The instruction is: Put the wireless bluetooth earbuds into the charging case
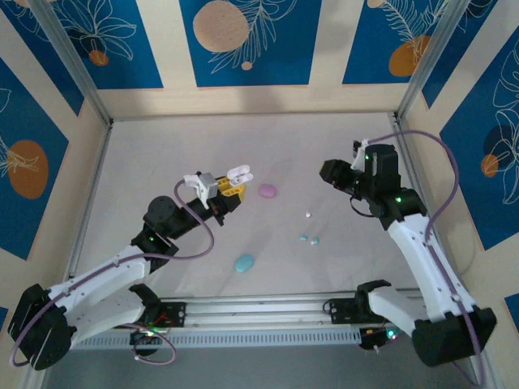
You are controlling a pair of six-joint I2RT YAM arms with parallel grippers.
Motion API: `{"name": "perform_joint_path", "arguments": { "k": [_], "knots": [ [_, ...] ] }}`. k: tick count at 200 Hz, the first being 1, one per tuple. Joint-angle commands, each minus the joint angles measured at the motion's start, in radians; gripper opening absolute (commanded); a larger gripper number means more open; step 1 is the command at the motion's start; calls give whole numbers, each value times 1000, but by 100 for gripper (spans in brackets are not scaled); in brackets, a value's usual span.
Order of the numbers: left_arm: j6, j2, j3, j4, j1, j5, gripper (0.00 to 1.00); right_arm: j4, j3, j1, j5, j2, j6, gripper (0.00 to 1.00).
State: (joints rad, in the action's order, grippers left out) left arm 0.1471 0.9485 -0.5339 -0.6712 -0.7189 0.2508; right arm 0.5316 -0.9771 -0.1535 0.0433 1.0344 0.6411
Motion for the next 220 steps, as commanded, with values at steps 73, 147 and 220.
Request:
{"name": "perform_joint_path", "arguments": {
  "k": [73, 147, 220],
  "knots": [
    [11, -26, -6, 10, -13, 5, 23, 78, -39, 35, 194, 517, -228, 47],
    [3, -68, 0, 54, -12, -14, 23, 134, -187, -10, 145, 790, -317, 47],
    [3, -59, 1, 50, -13, -16, 23, 174, -127, -49, 160, 781, -346, 46]
  ]
}}
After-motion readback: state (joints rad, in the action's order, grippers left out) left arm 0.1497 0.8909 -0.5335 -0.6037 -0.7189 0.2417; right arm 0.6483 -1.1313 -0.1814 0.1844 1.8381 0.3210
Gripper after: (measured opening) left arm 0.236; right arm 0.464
